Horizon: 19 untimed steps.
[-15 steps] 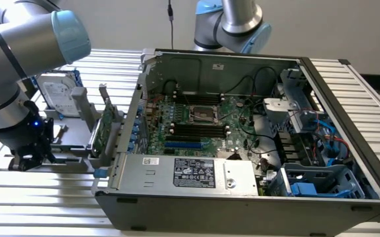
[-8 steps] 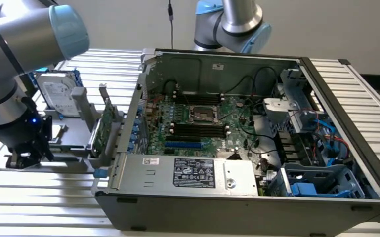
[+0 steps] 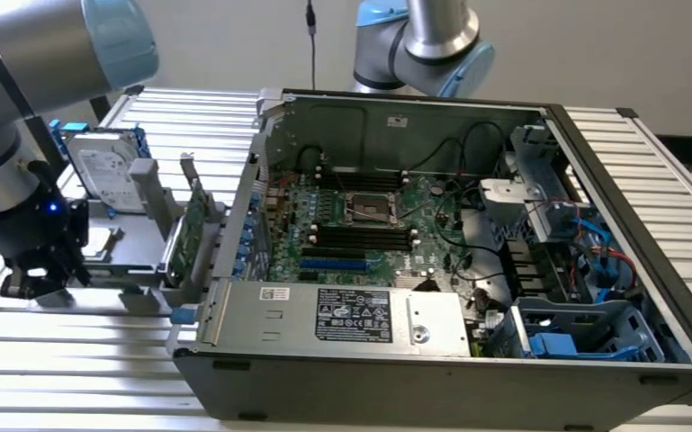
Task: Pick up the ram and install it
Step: 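Pick up the ram and move it above insertion slot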
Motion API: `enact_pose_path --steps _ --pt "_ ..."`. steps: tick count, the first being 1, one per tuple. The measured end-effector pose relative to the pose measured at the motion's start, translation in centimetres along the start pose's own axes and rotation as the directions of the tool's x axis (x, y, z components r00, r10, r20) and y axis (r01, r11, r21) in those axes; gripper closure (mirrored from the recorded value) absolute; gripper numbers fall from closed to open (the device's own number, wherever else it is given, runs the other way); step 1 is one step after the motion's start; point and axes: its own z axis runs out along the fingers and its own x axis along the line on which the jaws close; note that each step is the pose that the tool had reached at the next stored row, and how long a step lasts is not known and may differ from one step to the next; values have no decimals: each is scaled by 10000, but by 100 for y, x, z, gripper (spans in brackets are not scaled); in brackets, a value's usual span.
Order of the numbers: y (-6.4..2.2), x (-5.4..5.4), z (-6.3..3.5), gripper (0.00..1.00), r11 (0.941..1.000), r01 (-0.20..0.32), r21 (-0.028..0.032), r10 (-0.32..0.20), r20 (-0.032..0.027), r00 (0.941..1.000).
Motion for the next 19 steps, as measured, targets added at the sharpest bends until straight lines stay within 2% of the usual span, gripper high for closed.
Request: enact_pose_path --steps 10,19 --pt "18 -25 -263 86 9999 -12 -122 12 -6 10000" --pt "13 -61 -632 86 9995 -30 -308 30 -15 10000"
